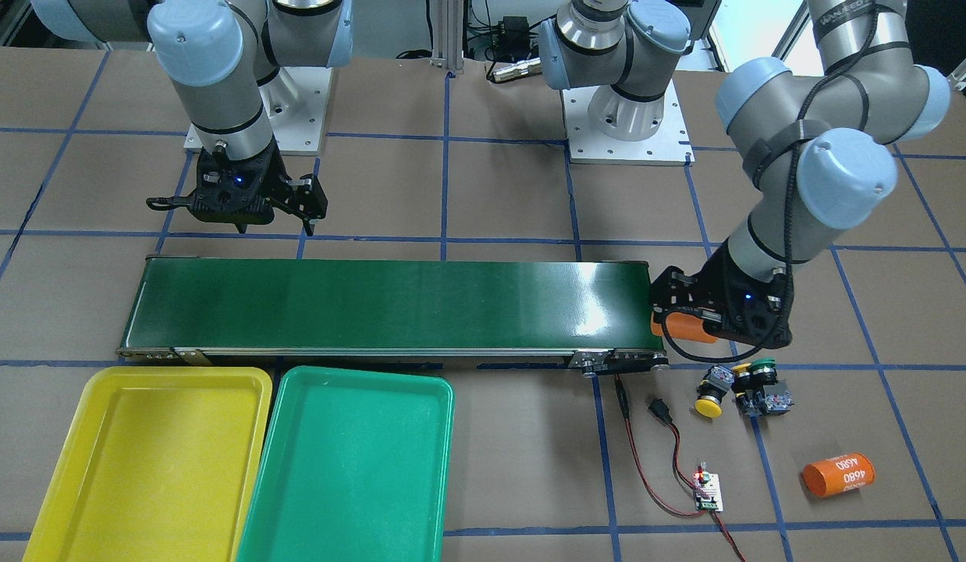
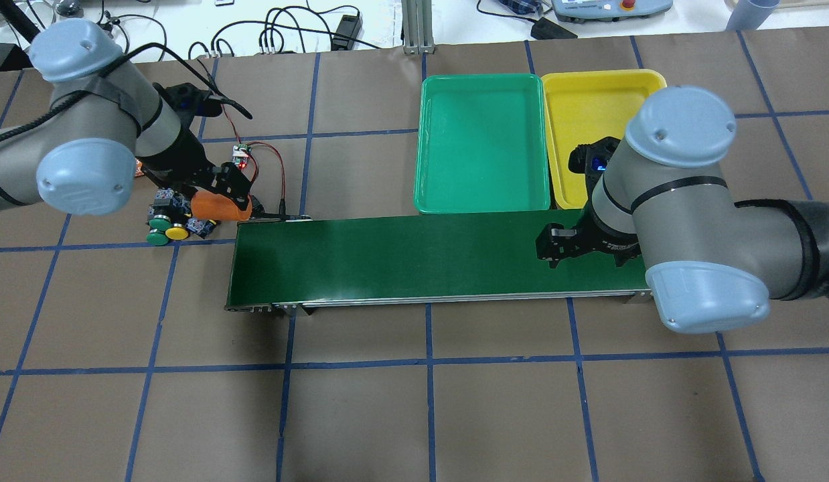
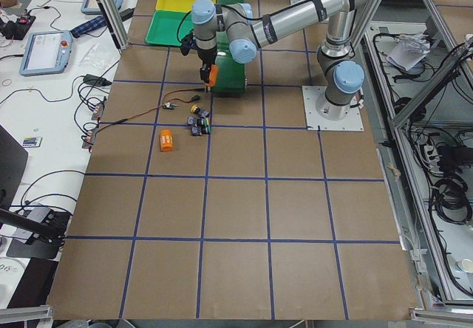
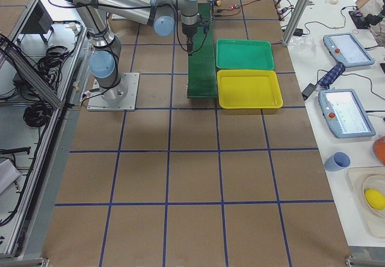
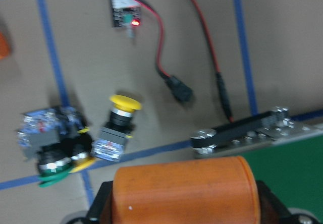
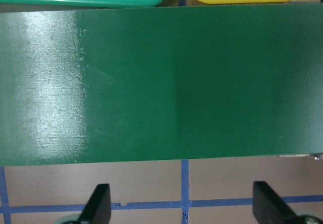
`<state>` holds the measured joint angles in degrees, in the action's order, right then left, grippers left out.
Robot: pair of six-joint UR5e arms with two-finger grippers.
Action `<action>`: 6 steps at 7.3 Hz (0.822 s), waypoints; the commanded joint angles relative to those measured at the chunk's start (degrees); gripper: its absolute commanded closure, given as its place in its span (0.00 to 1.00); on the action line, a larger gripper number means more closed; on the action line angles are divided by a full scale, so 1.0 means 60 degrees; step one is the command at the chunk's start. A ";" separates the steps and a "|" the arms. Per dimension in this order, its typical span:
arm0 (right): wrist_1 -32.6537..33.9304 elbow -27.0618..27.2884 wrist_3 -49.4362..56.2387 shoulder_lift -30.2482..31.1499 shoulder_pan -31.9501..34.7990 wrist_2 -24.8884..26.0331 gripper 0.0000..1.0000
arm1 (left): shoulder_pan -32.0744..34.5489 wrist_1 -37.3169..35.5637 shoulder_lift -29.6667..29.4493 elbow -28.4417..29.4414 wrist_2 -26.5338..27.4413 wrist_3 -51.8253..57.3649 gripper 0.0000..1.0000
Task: Sort buttons by color to trays
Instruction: 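Carry the orange cylinder with the left gripper onto the belt's near end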
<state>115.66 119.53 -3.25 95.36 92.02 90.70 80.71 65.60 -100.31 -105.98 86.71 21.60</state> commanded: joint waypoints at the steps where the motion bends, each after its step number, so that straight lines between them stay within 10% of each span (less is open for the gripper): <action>1: 0.0000 0.0000 0.0000 0.0000 0.0001 0.0001 0.00 | 0.0332 -0.0444 0.0238 -0.0807 -0.0037 -0.0231 1.00; 6: 0.0000 0.0000 0.0000 0.0000 -0.0013 0.0001 0.00 | 0.0581 -0.0445 0.0019 -0.0998 -0.0008 -0.0493 0.99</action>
<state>115.66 119.46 -3.25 95.36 92.01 90.70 84.04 62.96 -99.78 -111.67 86.64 19.44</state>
